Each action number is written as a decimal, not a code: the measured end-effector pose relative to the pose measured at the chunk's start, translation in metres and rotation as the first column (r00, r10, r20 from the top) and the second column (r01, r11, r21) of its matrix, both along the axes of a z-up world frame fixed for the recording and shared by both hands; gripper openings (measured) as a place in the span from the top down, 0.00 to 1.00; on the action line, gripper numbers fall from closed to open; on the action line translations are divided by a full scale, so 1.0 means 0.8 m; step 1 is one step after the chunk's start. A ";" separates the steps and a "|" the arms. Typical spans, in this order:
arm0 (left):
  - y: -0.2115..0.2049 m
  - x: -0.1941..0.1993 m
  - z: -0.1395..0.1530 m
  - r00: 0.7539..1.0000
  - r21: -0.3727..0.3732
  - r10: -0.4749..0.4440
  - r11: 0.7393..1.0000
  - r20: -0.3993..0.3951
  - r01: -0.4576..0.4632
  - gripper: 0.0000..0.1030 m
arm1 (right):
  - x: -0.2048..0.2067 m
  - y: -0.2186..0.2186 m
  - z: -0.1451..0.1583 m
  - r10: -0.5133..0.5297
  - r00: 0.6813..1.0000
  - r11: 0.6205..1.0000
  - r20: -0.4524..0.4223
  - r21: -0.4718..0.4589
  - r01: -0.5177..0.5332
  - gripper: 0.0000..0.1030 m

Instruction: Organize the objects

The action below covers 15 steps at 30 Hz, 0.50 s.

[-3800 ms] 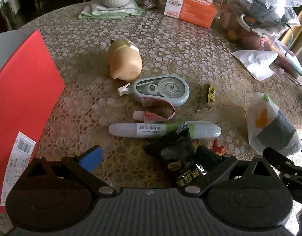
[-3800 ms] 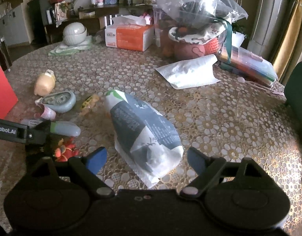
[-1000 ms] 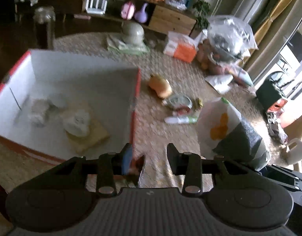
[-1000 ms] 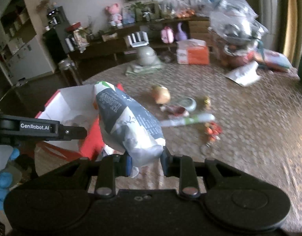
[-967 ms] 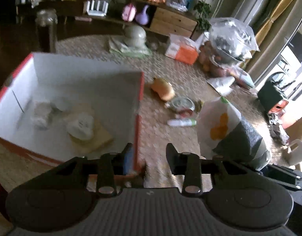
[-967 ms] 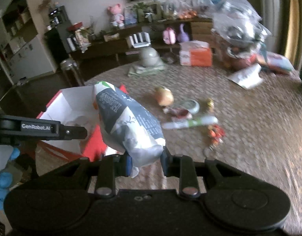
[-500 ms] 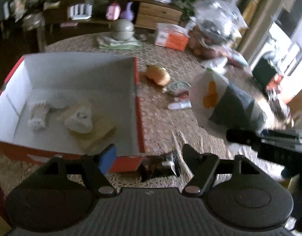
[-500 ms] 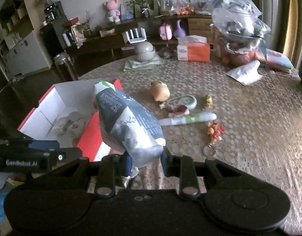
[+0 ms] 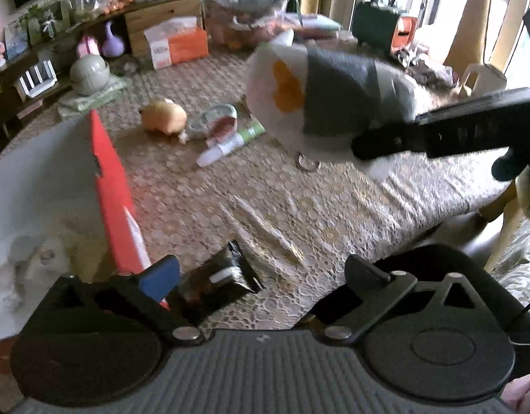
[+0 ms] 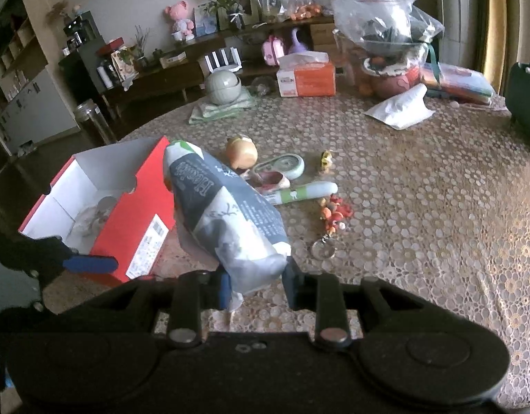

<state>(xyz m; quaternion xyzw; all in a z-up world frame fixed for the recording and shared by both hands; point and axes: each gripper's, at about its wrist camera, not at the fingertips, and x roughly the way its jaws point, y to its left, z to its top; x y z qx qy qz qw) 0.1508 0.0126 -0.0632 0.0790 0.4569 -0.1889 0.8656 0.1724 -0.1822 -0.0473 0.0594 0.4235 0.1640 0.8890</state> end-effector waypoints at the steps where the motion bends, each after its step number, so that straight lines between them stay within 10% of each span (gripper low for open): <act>1: -0.003 0.001 -0.005 1.000 -0.008 -0.005 1.000 -0.013 0.005 0.01 | 0.002 -0.002 -0.003 0.003 1.000 1.000 -0.004 0.001 -0.003 0.72; 10: -0.041 0.013 -0.051 0.987 0.170 0.154 0.972 0.050 -0.160 0.00 | 0.018 -0.015 -0.021 0.017 0.999 0.999 -0.034 0.028 -0.016 0.72; 15: -0.057 0.006 -0.072 0.918 0.218 0.383 0.892 0.100 -0.396 0.00 | 0.024 -0.023 -0.028 0.014 0.999 0.999 -0.047 0.046 -0.012 0.72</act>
